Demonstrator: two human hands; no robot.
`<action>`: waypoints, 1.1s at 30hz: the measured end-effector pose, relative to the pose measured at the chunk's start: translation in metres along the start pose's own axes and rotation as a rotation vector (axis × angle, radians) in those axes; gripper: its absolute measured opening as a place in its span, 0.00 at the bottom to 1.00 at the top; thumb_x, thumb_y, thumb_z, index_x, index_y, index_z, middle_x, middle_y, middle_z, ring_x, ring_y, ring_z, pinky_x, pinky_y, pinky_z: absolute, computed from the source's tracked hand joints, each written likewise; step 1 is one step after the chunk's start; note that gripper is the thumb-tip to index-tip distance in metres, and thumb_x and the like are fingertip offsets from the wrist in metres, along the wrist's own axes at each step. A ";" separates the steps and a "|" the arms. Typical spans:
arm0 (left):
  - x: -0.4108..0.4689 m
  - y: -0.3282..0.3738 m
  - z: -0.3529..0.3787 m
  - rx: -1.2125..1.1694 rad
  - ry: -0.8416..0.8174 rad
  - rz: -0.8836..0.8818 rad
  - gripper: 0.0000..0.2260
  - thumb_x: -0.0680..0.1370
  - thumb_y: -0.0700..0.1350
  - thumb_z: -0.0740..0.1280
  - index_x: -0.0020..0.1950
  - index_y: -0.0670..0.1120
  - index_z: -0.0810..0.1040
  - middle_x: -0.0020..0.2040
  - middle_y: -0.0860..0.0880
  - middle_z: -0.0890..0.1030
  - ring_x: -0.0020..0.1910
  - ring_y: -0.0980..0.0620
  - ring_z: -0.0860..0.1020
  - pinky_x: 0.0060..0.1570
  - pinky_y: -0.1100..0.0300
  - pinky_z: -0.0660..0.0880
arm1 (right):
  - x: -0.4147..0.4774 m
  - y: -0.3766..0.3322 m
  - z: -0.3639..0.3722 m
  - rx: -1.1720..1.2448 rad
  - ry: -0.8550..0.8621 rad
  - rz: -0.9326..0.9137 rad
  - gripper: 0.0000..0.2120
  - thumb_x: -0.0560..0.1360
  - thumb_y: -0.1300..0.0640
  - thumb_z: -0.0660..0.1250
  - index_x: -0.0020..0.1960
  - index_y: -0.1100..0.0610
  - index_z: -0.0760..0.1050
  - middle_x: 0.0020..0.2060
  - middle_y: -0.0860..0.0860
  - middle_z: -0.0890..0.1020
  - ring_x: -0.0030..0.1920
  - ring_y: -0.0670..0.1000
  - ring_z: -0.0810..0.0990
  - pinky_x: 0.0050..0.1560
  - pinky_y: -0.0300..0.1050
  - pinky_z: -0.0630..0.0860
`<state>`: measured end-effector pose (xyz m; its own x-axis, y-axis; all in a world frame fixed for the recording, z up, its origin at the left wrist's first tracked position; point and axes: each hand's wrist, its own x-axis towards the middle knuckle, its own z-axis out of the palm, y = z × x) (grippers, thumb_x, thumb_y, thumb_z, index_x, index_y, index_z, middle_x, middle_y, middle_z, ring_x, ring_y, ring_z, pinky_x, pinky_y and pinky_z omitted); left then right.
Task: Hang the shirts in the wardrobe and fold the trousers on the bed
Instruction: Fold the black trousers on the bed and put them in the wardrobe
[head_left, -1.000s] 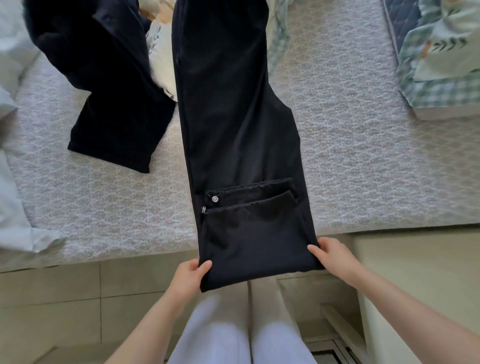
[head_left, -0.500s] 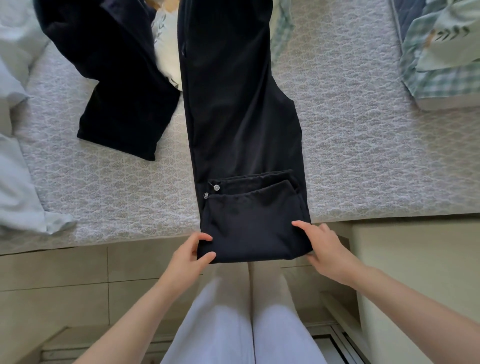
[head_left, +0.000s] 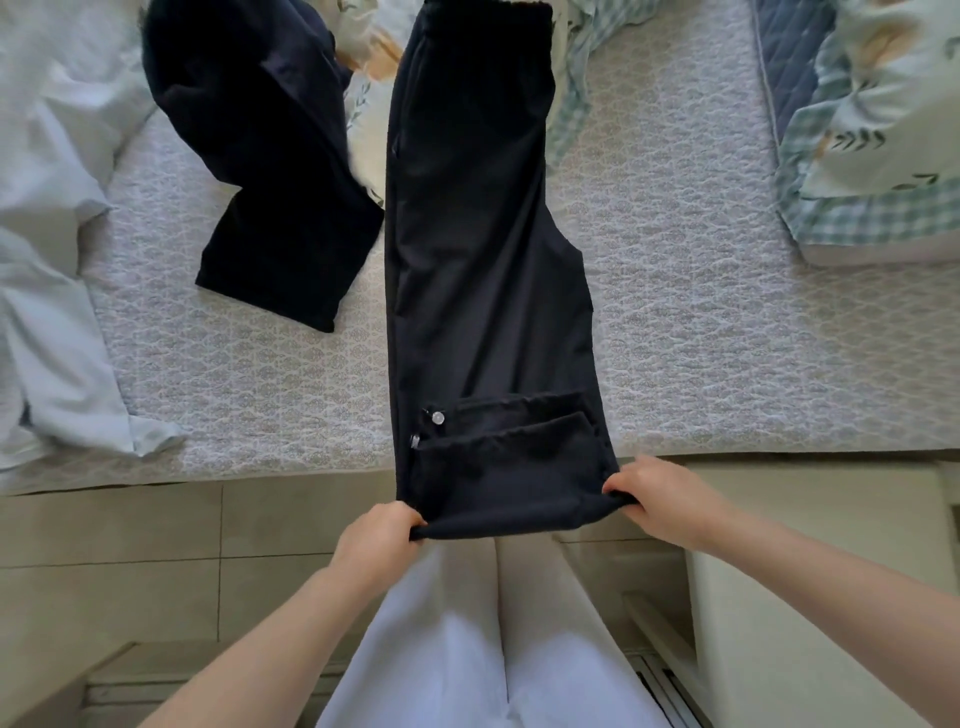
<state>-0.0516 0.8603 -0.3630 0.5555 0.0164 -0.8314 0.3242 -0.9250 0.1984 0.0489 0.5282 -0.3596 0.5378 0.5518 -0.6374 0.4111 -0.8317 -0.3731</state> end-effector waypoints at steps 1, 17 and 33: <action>-0.003 0.000 -0.002 0.036 -0.042 0.009 0.09 0.78 0.44 0.62 0.49 0.52 0.81 0.46 0.50 0.81 0.47 0.47 0.80 0.37 0.58 0.70 | -0.003 -0.002 -0.003 0.004 -0.054 0.021 0.10 0.75 0.56 0.62 0.52 0.47 0.79 0.47 0.43 0.81 0.51 0.48 0.77 0.46 0.43 0.73; 0.063 -0.005 -0.176 -0.693 0.054 0.129 0.03 0.75 0.45 0.73 0.46 0.46 0.84 0.41 0.48 0.85 0.41 0.51 0.83 0.45 0.56 0.77 | 0.087 0.029 -0.123 0.710 0.164 0.209 0.04 0.76 0.58 0.68 0.48 0.59 0.79 0.44 0.63 0.81 0.42 0.56 0.79 0.45 0.49 0.73; 0.203 -0.010 -0.133 -1.081 0.068 -0.019 0.14 0.76 0.47 0.72 0.61 0.52 0.78 0.54 0.57 0.83 0.53 0.58 0.81 0.50 0.62 0.77 | 0.200 0.040 -0.061 1.427 0.405 0.558 0.16 0.78 0.48 0.66 0.62 0.55 0.74 0.55 0.50 0.83 0.54 0.49 0.82 0.56 0.49 0.78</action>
<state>0.1599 0.9238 -0.4646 0.5740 0.0792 -0.8150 0.8180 -0.1009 0.5663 0.2173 0.6092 -0.4610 0.6265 -0.0450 -0.7782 -0.7724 -0.1694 -0.6121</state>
